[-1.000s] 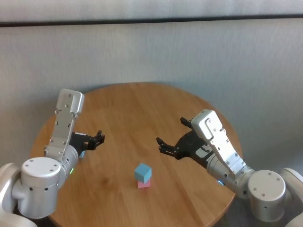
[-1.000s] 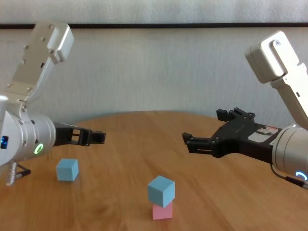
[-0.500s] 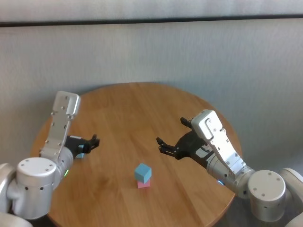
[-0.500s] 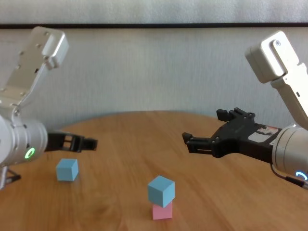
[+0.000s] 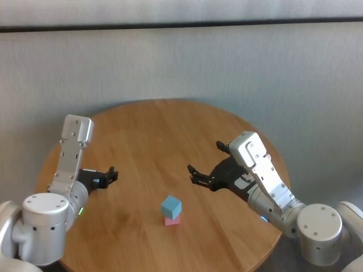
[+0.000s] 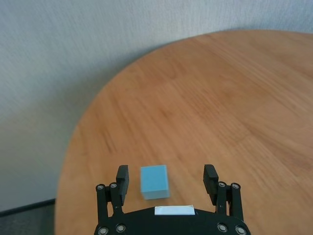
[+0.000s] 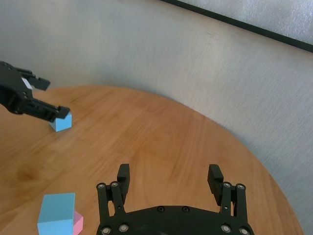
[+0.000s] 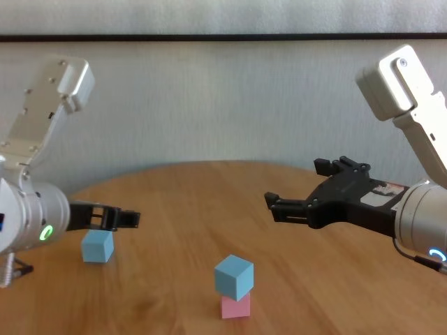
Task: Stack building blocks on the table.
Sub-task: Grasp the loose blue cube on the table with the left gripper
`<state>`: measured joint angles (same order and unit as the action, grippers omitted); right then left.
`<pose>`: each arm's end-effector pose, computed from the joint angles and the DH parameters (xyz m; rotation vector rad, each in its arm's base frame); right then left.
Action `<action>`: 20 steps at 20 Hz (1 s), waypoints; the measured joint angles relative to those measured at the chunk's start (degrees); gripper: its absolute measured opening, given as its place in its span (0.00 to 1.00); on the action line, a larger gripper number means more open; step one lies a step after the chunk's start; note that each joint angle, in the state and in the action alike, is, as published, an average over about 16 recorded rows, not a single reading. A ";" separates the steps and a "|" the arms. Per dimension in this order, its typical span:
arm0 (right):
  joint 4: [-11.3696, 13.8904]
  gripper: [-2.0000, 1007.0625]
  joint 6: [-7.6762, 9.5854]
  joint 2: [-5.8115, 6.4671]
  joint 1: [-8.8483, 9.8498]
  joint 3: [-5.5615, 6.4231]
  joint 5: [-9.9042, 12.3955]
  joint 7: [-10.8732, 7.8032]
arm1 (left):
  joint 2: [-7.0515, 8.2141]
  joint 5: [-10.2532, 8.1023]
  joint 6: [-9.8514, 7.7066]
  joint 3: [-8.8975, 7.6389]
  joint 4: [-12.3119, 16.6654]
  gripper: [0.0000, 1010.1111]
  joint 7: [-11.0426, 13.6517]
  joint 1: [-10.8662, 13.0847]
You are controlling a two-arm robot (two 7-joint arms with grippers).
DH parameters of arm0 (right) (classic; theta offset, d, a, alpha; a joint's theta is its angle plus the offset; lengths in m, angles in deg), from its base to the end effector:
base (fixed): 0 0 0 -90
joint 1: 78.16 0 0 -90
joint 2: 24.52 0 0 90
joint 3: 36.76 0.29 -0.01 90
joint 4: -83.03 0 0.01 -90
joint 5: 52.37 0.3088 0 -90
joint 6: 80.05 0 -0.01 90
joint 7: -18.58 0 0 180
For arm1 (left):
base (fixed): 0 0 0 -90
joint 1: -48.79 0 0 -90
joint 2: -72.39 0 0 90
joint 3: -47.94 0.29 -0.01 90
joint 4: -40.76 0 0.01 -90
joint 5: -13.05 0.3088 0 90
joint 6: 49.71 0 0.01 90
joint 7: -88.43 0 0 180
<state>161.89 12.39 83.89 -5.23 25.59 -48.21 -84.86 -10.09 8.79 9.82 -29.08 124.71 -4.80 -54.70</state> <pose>0.3862 0.0270 -0.2897 -0.3113 -0.2029 -0.9424 0.3875 -0.0282 -0.2619 0.4436 0.2020 1.4239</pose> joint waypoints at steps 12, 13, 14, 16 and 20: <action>0.00 1.00 0.00 0.00 0.00 0.00 0.00 0.00 | -2.10 1.05 1.67 -1.08 -4.61 0.99 0.16 -2.17; 0.00 1.00 0.00 0.00 0.00 0.00 0.00 0.00 | -2.17 1.17 1.83 -1.18 -4.95 0.99 0.20 -2.33; 0.00 1.00 0.00 0.00 0.00 0.00 0.00 0.00 | -2.22 1.30 1.97 -1.26 -5.26 0.99 0.26 -2.46; 0.00 1.00 0.00 0.00 0.00 0.00 0.00 0.00 | -2.28 1.57 2.27 -1.41 -5.88 0.99 0.42 -2.71; 0.00 1.00 0.00 0.00 0.00 0.00 0.00 0.00 | -2.33 1.99 2.94 -1.72 -6.93 0.99 1.03 -2.99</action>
<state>161.89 12.40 83.89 -5.23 25.60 -48.21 -84.86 -12.41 10.78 12.76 -30.80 117.78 -3.77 -57.69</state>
